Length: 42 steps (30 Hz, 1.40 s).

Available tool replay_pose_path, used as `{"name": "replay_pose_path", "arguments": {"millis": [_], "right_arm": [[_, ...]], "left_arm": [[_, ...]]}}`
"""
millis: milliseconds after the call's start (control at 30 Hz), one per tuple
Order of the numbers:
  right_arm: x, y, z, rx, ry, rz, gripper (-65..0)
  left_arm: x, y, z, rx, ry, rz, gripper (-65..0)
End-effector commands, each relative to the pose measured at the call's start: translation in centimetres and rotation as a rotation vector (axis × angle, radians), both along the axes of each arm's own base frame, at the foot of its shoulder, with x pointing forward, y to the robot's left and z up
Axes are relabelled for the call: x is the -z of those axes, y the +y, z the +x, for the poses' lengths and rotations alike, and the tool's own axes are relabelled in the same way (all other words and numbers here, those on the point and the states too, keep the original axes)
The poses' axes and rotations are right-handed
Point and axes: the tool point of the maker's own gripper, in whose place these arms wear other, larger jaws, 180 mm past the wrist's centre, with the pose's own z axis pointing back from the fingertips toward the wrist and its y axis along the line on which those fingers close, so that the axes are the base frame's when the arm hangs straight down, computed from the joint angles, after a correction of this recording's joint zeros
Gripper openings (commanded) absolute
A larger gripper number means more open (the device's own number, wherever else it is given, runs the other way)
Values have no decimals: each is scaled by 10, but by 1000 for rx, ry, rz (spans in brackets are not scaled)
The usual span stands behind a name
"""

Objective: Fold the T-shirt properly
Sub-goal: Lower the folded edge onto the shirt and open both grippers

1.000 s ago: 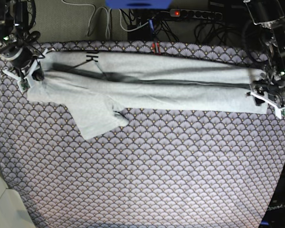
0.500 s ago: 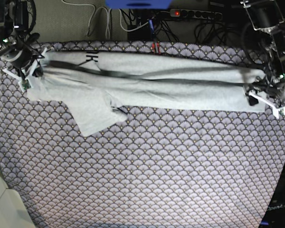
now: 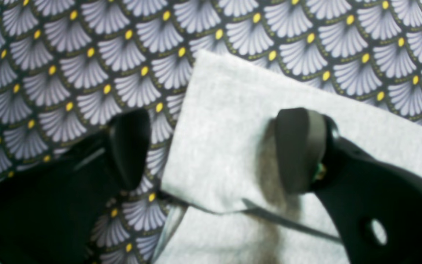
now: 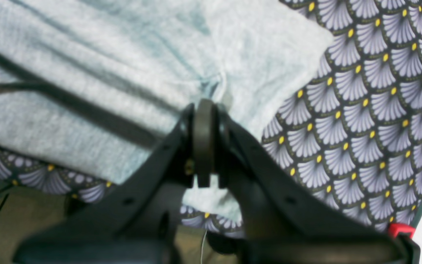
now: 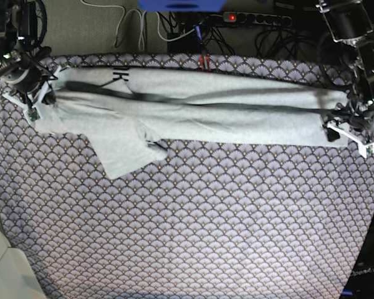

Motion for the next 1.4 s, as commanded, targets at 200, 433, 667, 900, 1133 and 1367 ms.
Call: {"name": "replay_pose_path", "arguments": {"millis": [200, 433, 667, 900, 1133, 1367], "right_arm": [[-10, -12, 9, 12, 10, -49, -650], [-9, -12, 12, 10, 14, -50, -650], [-7, -14, 7, 19, 46, -62, -600], [-7, -16, 7, 22, 50, -67, -585], [-8, -12, 11, 28, 38, -55, -584], [-5, -11, 8, 25, 51, -53, -415]], "left_arm": [[-21, 13, 13, 2, -56, 34, -128], [-25, 15, 16, 3, -65, 40, -128], [-26, 15, 17, 2, -68, 40, -128], [-26, 14, 18, 2, -70, 37, -128], [-32, 14, 24, 2, -88, 36, -128], [-33, 14, 26, 2, -92, 36, -128]]}}
